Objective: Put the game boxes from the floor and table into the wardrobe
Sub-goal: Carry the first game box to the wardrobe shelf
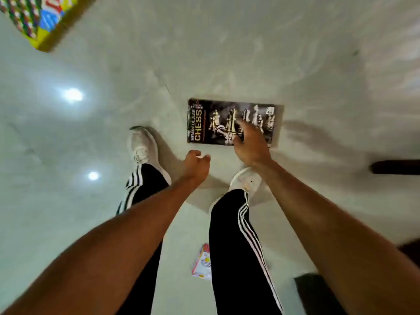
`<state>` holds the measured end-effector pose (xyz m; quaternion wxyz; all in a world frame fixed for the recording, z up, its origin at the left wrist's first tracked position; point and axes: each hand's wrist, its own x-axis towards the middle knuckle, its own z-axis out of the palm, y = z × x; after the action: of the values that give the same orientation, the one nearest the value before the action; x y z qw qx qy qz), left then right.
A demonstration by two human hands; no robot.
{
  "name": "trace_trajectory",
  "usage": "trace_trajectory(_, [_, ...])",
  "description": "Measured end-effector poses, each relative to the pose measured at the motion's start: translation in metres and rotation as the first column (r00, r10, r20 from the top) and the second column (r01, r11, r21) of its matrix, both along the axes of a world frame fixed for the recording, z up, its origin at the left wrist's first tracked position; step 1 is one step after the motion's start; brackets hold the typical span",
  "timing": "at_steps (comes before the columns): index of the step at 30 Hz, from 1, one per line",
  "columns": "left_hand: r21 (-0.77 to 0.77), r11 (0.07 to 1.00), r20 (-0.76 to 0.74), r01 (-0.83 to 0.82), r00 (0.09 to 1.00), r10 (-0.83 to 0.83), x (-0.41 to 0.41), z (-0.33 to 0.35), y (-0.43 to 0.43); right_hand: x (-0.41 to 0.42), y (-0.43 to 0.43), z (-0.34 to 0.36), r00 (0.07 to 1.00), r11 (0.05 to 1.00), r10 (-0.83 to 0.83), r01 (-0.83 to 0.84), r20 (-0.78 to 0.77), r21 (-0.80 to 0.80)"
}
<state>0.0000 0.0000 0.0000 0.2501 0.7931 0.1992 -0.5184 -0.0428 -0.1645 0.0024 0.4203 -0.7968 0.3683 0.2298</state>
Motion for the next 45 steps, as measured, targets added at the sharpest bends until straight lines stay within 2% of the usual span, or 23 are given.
trace_trajectory(3, [0.055,0.982,-0.078,-0.179,0.98,0.183,-0.015,-0.053,-0.005,0.002,0.001,-0.061,0.992,0.988,0.128,-0.126,0.012,-0.091])
trace_trajectory(5, [0.033,0.941,-0.146,-0.338,0.929,0.339,-0.017,-0.083,-0.012,0.008,-0.001,-0.095,0.982,0.973,0.181,-0.186,-0.044,-0.14])
trace_trajectory(8, [-0.01,0.881,-0.221,-0.473,0.86,0.46,-0.008,-0.108,-0.024,0.02,-0.007,-0.129,0.965,0.94,0.237,-0.256,-0.111,-0.225])
trace_trajectory(10, [-0.031,0.839,-0.193,-0.543,0.827,0.528,0.0,-0.113,-0.027,0.03,-0.011,-0.136,0.961,0.934,0.24,-0.267,-0.137,-0.238])
trace_trajectory(12, [-0.094,0.797,-0.102,-0.596,0.802,0.588,0.012,-0.111,-0.028,0.041,-0.016,-0.136,0.966,0.935,0.223,-0.251,-0.133,-0.252])
trace_trajectory(15, [-0.221,0.743,-0.002,-0.631,0.762,0.647,0.038,-0.107,-0.027,0.054,-0.023,-0.134,0.986,0.968,0.104,-0.131,-0.133,-0.213])
trace_trajectory(17, [-0.229,0.747,-0.018,-0.624,0.77,0.638,0.052,-0.104,-0.026,0.057,-0.022,-0.141,0.986,0.998,-0.052,0.045,-0.156,-0.052])
trace_trajectory(20, [-0.182,0.791,-0.089,-0.585,0.811,0.579,0.062,-0.095,-0.027,0.057,-0.011,-0.146,0.957,0.952,-0.206,0.245,-0.206,0.185])
trace_trajectory(23, [-0.171,0.821,-0.087,-0.544,0.839,0.538,0.073,-0.08,-0.025,0.057,-0.001,-0.134,0.926,0.899,-0.322,0.365,-0.2,0.243])
trace_trajectory(28, [-0.271,0.838,-0.019,-0.473,0.873,0.487,0.114,0.018,-0.022,0.078,0.004,-0.036,0.904,0.868,-0.412,0.429,-0.119,0.25])
trace_trajectory(34, [-0.412,0.843,0.004,-0.347,0.924,0.382,0.178,0.239,-0.005,0.118,0.005,0.199,0.911,0.883,-0.411,0.41,-0.045,0.231])
trace_trajectory(39, [-0.518,0.82,0.058,-0.245,0.946,0.319,0.226,0.423,0.02,0.144,0.023,0.396,0.885,0.856,-0.465,0.44,0.031,0.271])
trace_trajectory(45, [-0.645,0.738,0.119,-0.198,0.928,0.353,0.268,0.575,0.039,0.182,0.034,0.558,0.854,0.87,-0.477,0.426,0.208,0.247])
